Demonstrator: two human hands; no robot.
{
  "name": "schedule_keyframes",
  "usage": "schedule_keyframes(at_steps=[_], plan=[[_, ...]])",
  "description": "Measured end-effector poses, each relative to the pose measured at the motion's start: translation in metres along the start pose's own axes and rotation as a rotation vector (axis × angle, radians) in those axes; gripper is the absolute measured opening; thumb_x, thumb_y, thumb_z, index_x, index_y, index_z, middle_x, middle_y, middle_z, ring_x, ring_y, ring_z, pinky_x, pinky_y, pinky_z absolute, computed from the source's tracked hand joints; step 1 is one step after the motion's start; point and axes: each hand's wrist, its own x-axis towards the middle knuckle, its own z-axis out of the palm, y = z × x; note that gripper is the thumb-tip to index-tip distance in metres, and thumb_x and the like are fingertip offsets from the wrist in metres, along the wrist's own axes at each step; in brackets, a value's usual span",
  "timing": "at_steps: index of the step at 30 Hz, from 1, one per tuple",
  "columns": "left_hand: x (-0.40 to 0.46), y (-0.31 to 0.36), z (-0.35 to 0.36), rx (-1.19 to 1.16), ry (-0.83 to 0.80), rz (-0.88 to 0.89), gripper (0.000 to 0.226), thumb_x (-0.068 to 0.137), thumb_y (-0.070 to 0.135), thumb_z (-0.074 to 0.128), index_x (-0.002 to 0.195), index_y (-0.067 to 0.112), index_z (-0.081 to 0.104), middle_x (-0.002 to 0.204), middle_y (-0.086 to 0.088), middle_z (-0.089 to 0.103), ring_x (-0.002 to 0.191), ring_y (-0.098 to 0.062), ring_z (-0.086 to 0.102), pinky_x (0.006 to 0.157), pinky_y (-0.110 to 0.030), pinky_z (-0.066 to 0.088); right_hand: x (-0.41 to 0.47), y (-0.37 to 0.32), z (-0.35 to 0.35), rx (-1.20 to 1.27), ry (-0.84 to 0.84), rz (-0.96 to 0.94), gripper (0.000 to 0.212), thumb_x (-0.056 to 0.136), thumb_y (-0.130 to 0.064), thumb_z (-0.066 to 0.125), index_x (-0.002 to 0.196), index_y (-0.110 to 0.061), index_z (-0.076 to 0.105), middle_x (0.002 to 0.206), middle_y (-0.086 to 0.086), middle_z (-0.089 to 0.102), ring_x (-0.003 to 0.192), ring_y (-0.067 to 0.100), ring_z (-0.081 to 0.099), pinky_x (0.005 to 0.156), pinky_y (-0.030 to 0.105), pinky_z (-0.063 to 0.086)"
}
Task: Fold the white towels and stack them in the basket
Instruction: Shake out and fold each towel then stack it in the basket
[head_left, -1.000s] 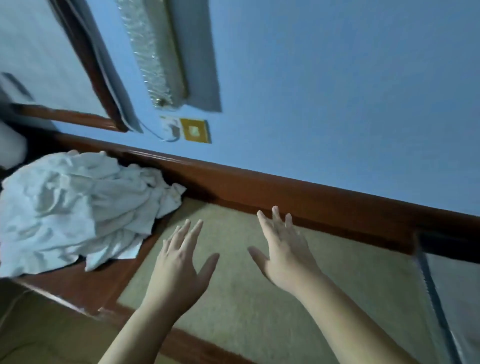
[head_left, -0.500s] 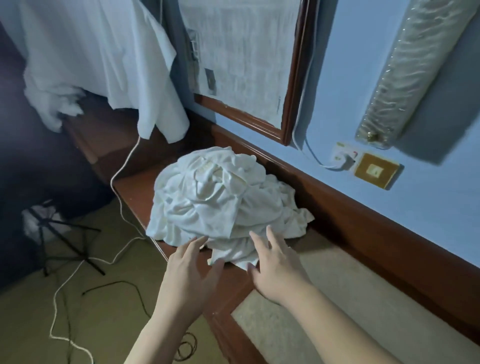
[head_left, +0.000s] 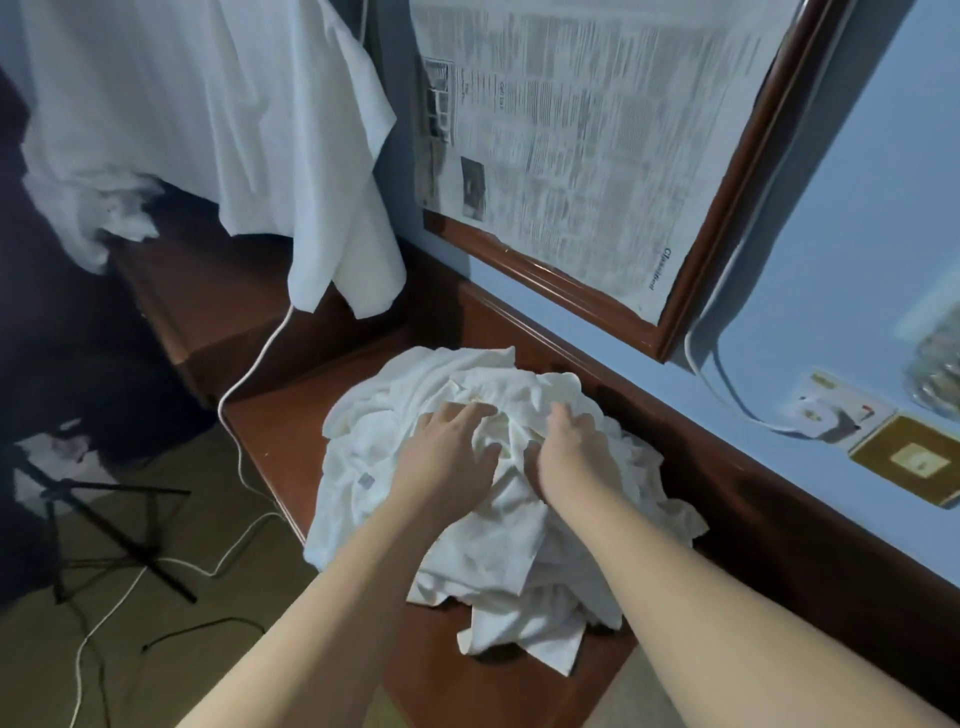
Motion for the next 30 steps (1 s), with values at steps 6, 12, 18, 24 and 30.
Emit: schedule_keyframes(at_steps=[6, 12, 18, 24, 30], plan=[[0.088, -0.023, 0.014, 0.235, -0.052, 0.079, 0.046, 0.1, 0.031, 0.054, 0.144, 0.042, 0.051, 0.155, 0.009, 0.045, 0.143, -0.023, 0.035, 0.108, -0.043, 0.039, 0.051, -0.002, -0.005, -0.119, -0.03, 0.049, 0.041, 0.108, -0.024, 0.038, 0.149, -0.022, 0.041, 0.149, 0.009, 0.046, 0.133, 0.033, 0.046, 0.102, 0.043, 0.047], [0.116, -0.023, 0.03, 0.414, -0.012, 0.137, 0.034, 0.103, 0.041, 0.052, 0.136, 0.043, 0.058, 0.149, 0.005, 0.052, 0.14, -0.026, 0.042, 0.116, -0.055, 0.028, 0.064, 0.011, 0.003, -0.076, 0.011, 0.047, 0.025, 0.108, -0.021, 0.039, 0.13, -0.02, 0.05, 0.128, 0.005, 0.059, 0.103, 0.025, 0.054, 0.081, 0.039, 0.05], [0.124, 0.015, 0.007, 0.08, 0.274, 0.232, 0.025, 0.109, 0.033, 0.041, 0.101, 0.02, 0.061, 0.089, 0.002, 0.068, 0.089, -0.028, 0.058, 0.084, -0.044, 0.047, 0.057, 0.015, -0.056, 0.416, 0.134, -0.076, 0.014, 0.111, -0.027, 0.043, 0.121, -0.02, 0.05, 0.109, -0.004, 0.058, 0.096, 0.018, 0.06, 0.073, 0.031, 0.046], [0.132, 0.111, -0.08, -0.283, 0.322, 0.277, 0.022, 0.111, 0.041, 0.035, 0.105, 0.024, 0.048, 0.077, 0.001, 0.063, 0.072, -0.023, 0.061, 0.062, -0.041, 0.043, 0.039, -0.002, -0.175, 0.584, 0.287, -0.164, 0.02, 0.112, -0.039, 0.037, 0.119, -0.025, 0.049, 0.101, -0.005, 0.059, 0.082, 0.014, 0.057, 0.061, 0.03, 0.038], [0.114, 0.196, -0.168, -0.241, 0.389, 0.47, 0.024, 0.11, 0.049, 0.037, 0.116, 0.03, 0.048, 0.075, 0.001, 0.064, 0.063, -0.02, 0.061, 0.056, -0.039, 0.05, -0.016, 0.01, -0.317, 0.408, 0.469, -0.349, 0.015, 0.1, -0.038, 0.063, 0.111, -0.029, 0.061, 0.096, -0.012, 0.064, 0.088, 0.01, 0.063, 0.066, 0.024, 0.045]])
